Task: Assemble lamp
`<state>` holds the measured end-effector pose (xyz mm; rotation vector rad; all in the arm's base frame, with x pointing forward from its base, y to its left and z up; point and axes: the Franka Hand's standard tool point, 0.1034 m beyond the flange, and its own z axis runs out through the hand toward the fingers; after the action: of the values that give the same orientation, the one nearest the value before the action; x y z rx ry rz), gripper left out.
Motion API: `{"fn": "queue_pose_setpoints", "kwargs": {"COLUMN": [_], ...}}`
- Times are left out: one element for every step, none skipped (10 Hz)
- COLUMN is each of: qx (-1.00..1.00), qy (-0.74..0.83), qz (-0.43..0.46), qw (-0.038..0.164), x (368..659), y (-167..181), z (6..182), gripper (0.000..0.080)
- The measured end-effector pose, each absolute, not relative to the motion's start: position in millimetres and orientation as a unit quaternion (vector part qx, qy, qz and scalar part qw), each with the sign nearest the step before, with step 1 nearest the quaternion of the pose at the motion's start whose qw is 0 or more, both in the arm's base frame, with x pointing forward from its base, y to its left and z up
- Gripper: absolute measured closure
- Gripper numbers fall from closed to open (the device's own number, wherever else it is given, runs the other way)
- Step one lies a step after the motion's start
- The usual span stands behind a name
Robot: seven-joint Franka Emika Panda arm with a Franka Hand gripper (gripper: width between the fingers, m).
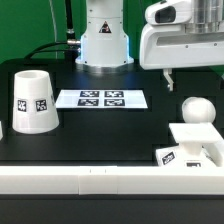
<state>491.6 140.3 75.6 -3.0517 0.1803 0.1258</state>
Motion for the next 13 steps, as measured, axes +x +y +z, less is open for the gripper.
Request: {"fn": "queue_pose_setpoints", "kwargs": {"qx": [-0.995, -0.992, -0.991, -0.984, -0.979, -0.975, -0.968, -0.965, -0.957, -0.947, -0.934, -0.923, -0.912], "qy": [0.060, 0.057, 0.046, 0.046, 0.046, 0.040, 0.012, -0.016, -0.022, -0.024, -0.027, -0.026, -0.026], "qz": [0.075, 0.106, 0.120, 0.166, 0.197, 0.217, 0.247, 0.257, 0.285, 0.315, 0.352, 0.380, 0.407], "qw": [0.038, 0.041, 0.042, 0.037, 0.035, 0.036, 0.040, 0.050, 0.053, 0.052, 0.051, 0.047, 0.044], "x": [490.8, 491.9, 493.5, 486.6, 488.4, 489.6, 488.7, 493.9, 492.1, 488.6, 484.8, 482.6, 479.4], "y": [147.0, 149.1, 147.6, 144.9, 144.0, 144.0, 144.7, 144.1, 142.0, 142.1, 143.0, 146.1, 147.7], "z": [75.5, 74.2, 72.2, 72.4, 71.9, 70.4, 70.2, 69.2, 68.6, 67.6, 66.5, 63.1, 59.6], "gripper": [0.0100, 0.0100, 0.0100, 0.0100, 0.0100, 0.0100, 0.0100, 0.0100, 0.0100, 0.0100, 0.0100, 0.0100, 0.0100]}}
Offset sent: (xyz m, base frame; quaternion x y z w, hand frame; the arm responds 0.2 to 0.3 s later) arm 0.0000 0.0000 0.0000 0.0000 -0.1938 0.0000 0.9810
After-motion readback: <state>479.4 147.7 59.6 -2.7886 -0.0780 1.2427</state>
